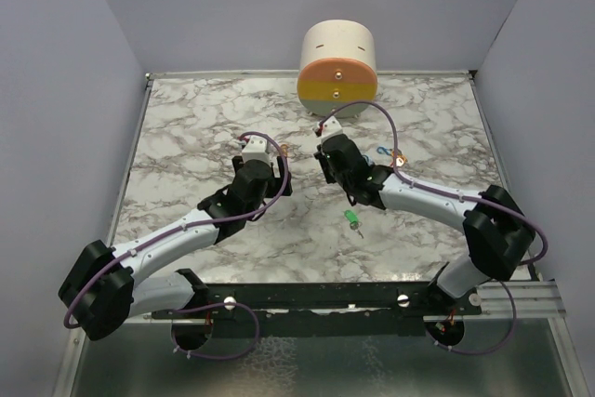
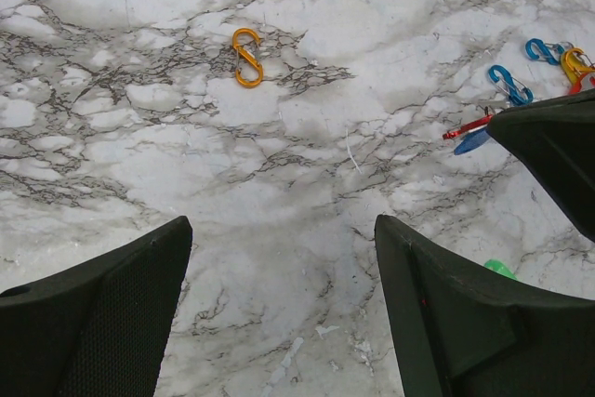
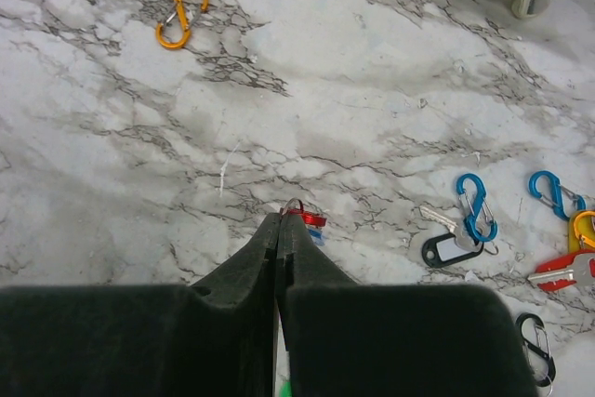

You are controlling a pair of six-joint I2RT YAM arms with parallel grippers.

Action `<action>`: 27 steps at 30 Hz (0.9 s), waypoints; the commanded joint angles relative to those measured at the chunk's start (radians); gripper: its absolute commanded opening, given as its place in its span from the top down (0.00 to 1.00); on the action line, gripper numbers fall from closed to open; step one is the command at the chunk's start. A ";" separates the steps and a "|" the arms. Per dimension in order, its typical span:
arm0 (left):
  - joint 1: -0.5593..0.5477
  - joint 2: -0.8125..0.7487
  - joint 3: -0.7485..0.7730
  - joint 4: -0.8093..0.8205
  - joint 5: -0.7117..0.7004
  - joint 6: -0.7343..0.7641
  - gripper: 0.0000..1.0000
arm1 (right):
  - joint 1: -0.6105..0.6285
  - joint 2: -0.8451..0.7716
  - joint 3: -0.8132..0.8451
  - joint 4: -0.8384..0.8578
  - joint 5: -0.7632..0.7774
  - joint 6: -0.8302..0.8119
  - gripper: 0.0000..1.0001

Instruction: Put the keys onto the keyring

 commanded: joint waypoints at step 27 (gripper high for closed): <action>0.007 -0.025 -0.019 0.015 0.014 -0.018 0.19 | -0.157 0.093 0.064 -0.019 -0.043 0.061 0.56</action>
